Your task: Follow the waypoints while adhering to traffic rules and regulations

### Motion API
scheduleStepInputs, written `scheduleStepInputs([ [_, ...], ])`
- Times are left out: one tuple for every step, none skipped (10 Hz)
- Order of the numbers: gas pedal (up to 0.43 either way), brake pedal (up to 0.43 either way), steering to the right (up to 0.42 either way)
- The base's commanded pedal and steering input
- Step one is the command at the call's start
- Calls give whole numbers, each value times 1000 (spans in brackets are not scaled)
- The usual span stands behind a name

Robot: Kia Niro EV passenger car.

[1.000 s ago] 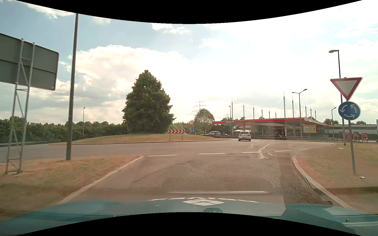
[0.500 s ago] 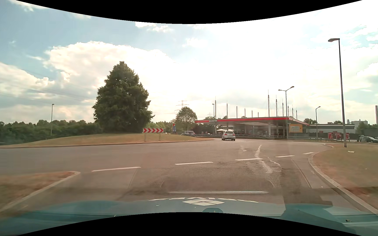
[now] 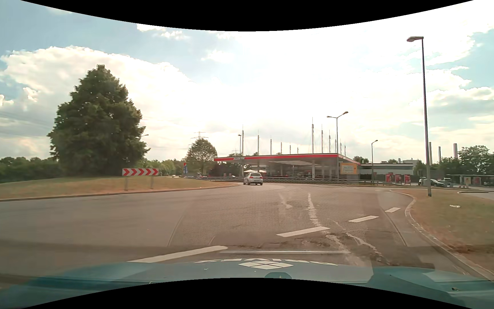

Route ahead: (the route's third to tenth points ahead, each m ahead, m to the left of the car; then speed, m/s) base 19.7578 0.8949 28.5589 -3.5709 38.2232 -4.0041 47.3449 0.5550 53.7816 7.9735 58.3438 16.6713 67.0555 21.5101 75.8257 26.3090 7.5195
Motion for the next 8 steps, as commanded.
scheduleStepInputs([
  [150,0,218],
  [150,0,218],
  [150,0,216],
  [150,0,214],
  [150,0,213],
  [150,0,213],
  [150,0,211],
  [150,0,211],
])
